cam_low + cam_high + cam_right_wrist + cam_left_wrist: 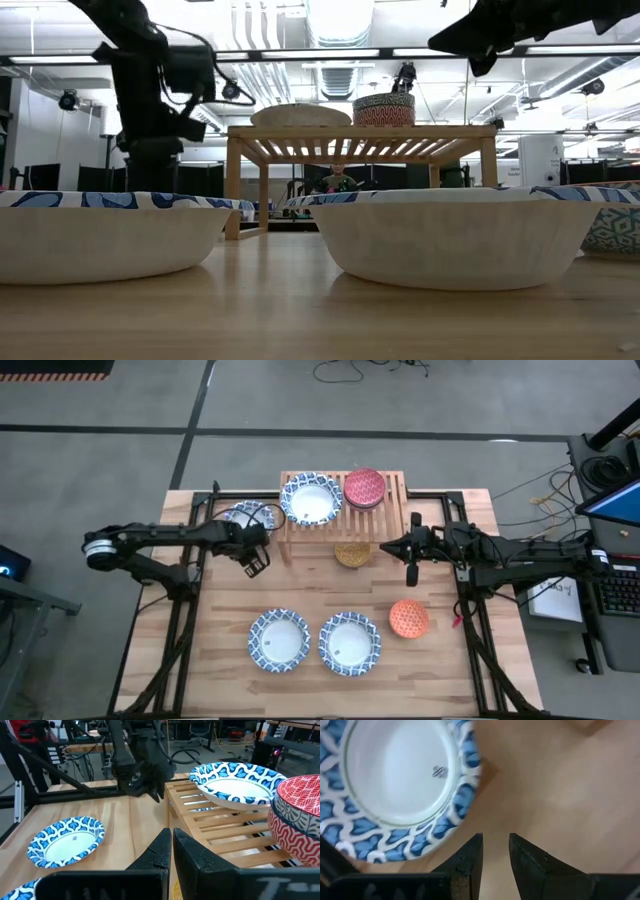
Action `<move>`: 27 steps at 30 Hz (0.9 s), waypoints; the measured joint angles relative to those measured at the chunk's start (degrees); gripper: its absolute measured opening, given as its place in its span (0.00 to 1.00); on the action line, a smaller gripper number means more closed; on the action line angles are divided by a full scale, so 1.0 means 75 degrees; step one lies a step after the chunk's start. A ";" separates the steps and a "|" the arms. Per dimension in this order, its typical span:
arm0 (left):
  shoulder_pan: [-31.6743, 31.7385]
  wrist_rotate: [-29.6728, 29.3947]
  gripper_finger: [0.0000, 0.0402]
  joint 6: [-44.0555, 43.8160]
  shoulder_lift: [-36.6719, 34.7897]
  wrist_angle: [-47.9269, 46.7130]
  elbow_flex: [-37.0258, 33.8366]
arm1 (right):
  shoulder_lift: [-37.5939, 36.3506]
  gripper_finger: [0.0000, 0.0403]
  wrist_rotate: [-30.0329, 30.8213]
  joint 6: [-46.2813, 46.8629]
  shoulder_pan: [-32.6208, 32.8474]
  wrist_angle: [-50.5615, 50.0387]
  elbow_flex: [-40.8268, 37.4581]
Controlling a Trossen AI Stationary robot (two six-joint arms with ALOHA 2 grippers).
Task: Place and stack bowls onto a shelf
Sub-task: Stack the top left white bowl on top of the white bowl on the shelf
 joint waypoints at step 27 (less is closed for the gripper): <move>0.0275 -0.0181 0.44 0.0121 0.1142 -0.0983 0.0801 | 0.0036 0.02 -0.0049 0.0063 0.0000 -0.0031 -0.0271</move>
